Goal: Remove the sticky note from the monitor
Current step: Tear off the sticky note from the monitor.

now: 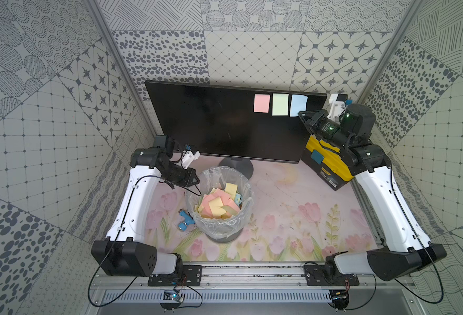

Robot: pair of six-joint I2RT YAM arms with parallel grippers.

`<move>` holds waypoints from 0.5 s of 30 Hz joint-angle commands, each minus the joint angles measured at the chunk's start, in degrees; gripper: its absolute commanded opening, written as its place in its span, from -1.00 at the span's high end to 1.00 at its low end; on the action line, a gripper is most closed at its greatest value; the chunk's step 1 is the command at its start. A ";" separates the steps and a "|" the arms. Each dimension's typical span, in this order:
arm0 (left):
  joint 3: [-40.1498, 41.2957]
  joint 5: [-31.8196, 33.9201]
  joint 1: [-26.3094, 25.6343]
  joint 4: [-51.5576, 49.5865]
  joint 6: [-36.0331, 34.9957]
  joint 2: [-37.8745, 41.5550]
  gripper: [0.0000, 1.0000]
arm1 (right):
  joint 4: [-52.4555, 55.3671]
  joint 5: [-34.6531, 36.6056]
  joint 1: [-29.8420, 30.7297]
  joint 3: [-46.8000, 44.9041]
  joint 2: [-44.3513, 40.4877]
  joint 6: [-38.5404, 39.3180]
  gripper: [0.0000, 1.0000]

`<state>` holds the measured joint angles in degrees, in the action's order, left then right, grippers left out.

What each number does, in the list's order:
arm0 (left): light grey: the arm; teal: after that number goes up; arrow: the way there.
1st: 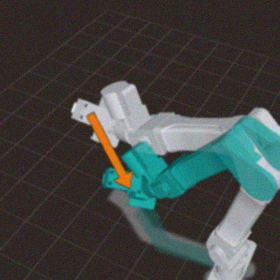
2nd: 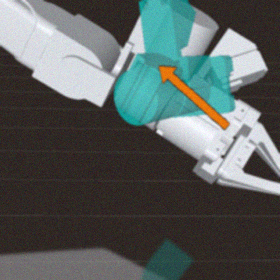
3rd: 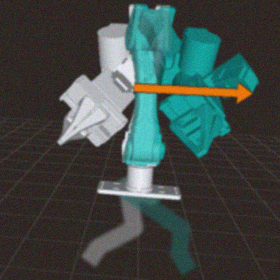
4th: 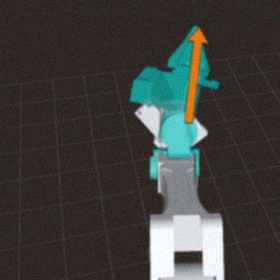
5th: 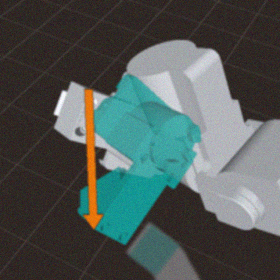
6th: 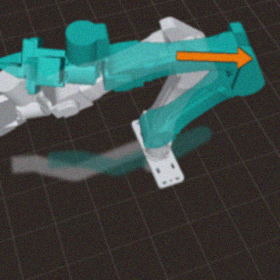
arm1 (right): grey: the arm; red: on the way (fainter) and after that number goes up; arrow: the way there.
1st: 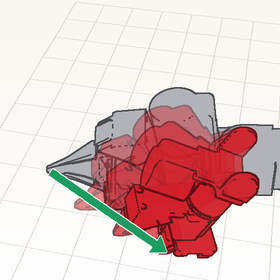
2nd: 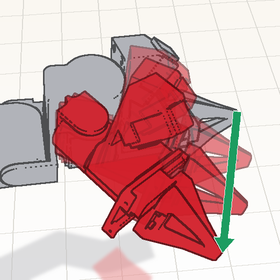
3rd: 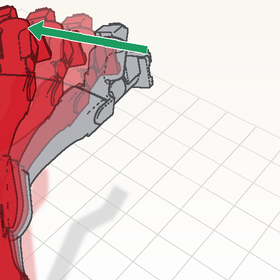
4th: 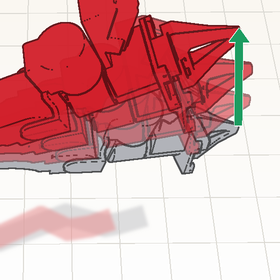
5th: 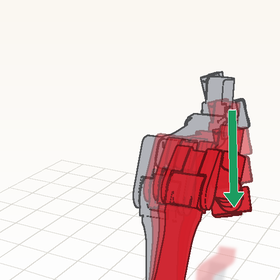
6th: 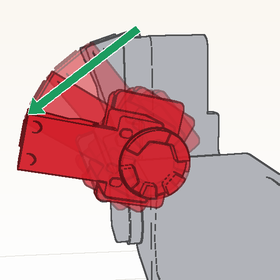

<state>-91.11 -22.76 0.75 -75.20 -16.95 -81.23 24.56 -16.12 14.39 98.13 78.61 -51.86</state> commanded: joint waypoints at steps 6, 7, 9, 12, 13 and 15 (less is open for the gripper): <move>-1.32 -3.78 -0.19 3.00 0.69 -0.24 1.00 | -4.69 -0.33 -0.01 -0.67 -3.30 1.68 1.00; -1.28 -3.78 -0.22 3.08 0.69 -0.24 1.00 | -4.82 -0.59 0.14 -0.51 -3.42 1.99 1.00; -1.26 -3.78 -0.17 3.07 0.69 -0.23 1.00 | -5.23 -1.14 0.44 -0.25 -3.71 2.55 1.00; -1.20 -3.87 -0.15 3.05 0.74 -0.20 1.00 | -5.72 -2.10 0.84 0.11 -4.10 3.40 1.00; -1.18 -3.87 -0.17 3.06 0.77 -0.24 1.00 | -5.95 -2.28 0.94 0.18 -4.30 3.77 1.00; -1.17 -3.87 -0.16 3.02 0.72 -0.24 1.00 | -6.70 -2.61 1.15 0.07 -4.96 4.30 1.00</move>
<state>-91.11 -22.76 0.75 -75.18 -16.91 -81.25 22.92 -17.87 15.22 97.45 76.01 -49.78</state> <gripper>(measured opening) 0.143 0.046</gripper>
